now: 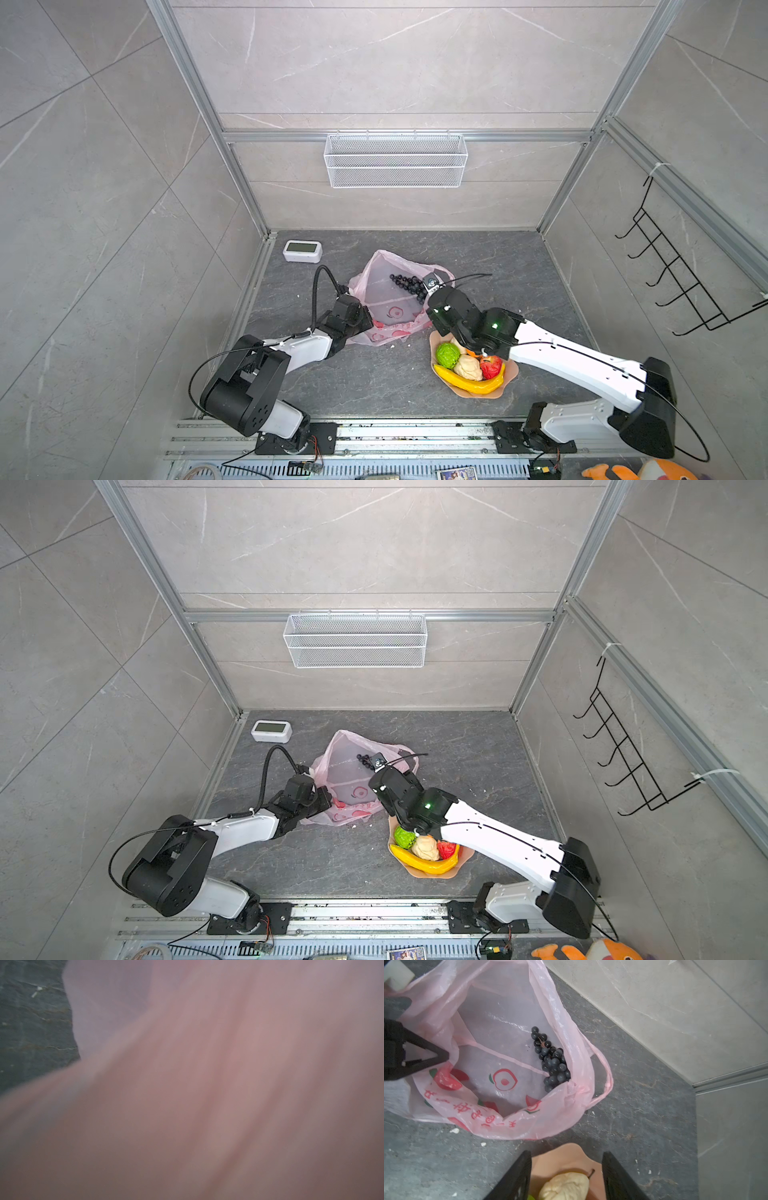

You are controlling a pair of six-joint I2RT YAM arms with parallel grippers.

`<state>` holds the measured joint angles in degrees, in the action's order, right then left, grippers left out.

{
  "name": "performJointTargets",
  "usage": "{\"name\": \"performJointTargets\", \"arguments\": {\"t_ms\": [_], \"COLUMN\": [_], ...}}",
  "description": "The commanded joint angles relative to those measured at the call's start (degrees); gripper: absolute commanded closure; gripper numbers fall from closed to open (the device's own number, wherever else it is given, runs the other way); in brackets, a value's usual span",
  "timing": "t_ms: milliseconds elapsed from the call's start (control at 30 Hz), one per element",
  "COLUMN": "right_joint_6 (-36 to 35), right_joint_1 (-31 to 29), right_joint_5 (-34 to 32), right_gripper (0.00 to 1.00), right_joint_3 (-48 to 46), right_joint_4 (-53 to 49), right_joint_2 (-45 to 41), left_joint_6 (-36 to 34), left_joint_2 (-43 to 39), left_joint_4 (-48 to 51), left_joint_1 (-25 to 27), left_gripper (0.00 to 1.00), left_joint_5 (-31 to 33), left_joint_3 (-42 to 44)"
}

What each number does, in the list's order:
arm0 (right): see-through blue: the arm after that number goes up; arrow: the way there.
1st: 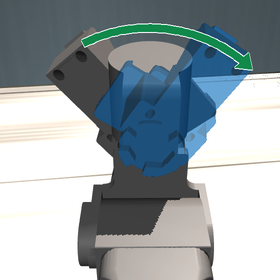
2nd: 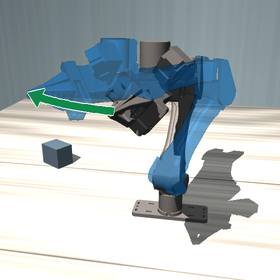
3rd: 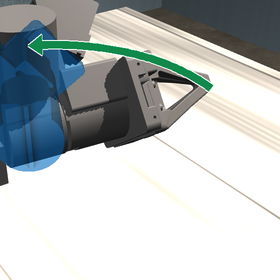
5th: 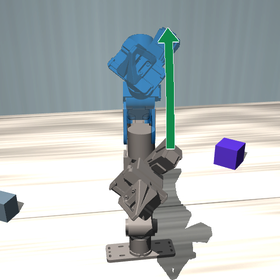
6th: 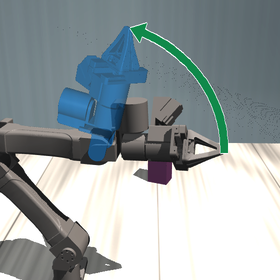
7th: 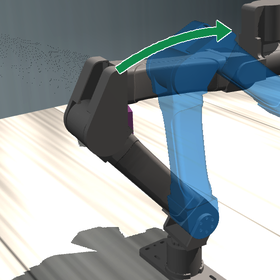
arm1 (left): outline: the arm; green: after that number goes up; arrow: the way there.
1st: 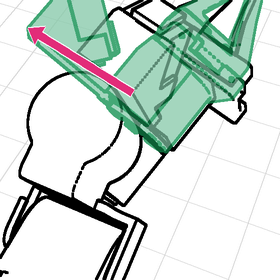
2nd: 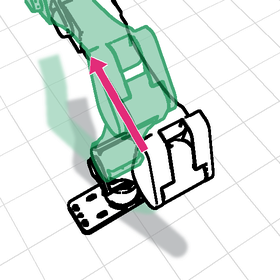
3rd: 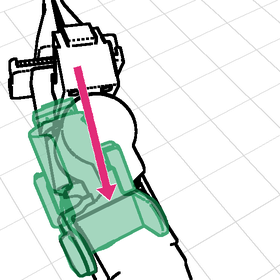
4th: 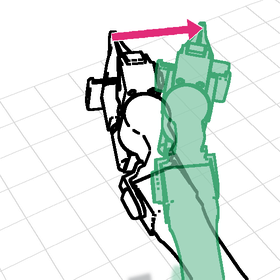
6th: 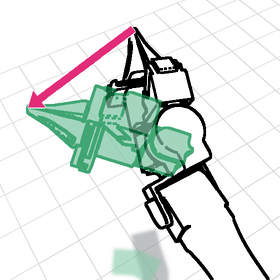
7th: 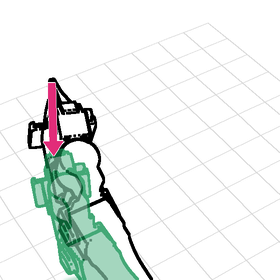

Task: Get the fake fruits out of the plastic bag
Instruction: 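Move the right gripper back into the bag toward the black grapes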

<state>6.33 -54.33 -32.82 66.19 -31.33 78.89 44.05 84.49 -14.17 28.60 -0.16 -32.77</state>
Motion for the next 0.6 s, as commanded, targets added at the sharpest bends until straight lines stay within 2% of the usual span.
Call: {"name": "performJointTargets", "arguments": {"t_ms": [0, 167, 267, 433, 567], "right_joint_6": [7.25, 12.87, 15.11, 18.37, 16.58], "right_joint_1": [0.53, 1.22, 1.69, 7.34, 9.27], "right_joint_5": [5.53, 11.73, 12.93, 19.22, 18.09], "right_gripper": [0.43, 0.43, 0.43, 0.46, 0.46], "right_joint_3": [3.2, 6.36, 9.46, 14.97, 20.8], "right_joint_4": [1.25, 4.5, 4.13, 2.08, 0.05], "right_joint_2": [4.9, 12.89, 17.8, 24.64, 30.12], "left_joint_6": [-2.0, -2.57, -2.57, -2.66, -3.0], "left_joint_2": [-0.12, 0.05, 0.36, 0.59, 0.97], "left_joint_4": [-0.86, -0.68, -0.75, -1.02, -1.16], "left_joint_1": [-0.21, -0.21, -0.21, -0.12, -0.04], "left_gripper": [0.99, 0.98, 0.98, 0.98, 0.98], "left_joint_5": [-1.67, -2.29, -2.64, -3.38, -4.4], "left_joint_3": [-2.25, -2.63, -2.76, -2.97, -3.35]}}
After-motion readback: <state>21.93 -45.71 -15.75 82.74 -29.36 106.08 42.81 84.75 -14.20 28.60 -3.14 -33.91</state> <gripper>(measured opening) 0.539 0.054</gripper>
